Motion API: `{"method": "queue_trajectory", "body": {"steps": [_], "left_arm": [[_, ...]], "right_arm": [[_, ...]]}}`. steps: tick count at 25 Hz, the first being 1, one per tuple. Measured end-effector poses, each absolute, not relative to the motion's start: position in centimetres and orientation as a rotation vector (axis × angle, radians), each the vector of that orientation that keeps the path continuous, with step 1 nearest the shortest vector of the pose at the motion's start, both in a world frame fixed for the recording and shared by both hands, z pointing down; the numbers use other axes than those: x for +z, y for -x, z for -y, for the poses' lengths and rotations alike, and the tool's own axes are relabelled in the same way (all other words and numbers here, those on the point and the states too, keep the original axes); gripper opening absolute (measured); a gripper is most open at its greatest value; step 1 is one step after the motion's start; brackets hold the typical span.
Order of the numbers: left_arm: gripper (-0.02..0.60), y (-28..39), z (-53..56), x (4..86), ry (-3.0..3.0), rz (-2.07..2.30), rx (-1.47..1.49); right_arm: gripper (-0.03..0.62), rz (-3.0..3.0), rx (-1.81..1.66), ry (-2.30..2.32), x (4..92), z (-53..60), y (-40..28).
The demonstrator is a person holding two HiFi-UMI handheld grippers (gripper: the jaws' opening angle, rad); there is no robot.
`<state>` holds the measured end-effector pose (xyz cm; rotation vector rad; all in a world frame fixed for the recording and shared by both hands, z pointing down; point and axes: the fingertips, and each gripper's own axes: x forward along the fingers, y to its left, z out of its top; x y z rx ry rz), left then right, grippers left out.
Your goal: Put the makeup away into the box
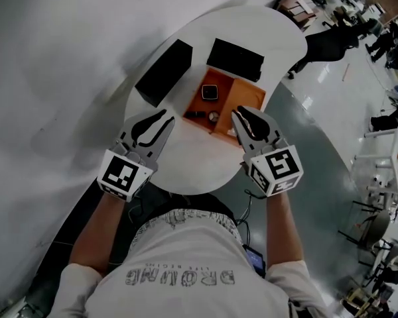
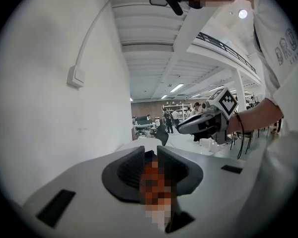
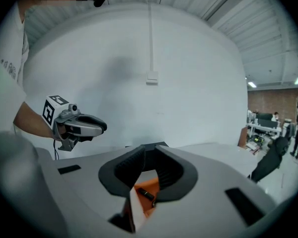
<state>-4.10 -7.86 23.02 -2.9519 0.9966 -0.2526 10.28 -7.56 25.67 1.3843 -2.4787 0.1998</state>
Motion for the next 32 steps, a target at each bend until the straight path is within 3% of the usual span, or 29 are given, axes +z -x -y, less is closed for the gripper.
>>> {"method": "queue_trajectory", "body": {"steps": [9, 32], "left_arm": [[0.071, 4.6, 6.4, 21.5, 2.964, -0.970, -0.211], [0.034, 6.0, 4.3, 20.8, 2.971, -0.961, -0.177]], "right_arm": [[0.017, 2.485, 0.173, -1.462, 23.4, 5.7, -10.3], [0.006, 2.495, 0.183, -1.439, 23.7, 1.5, -7.7]]}}
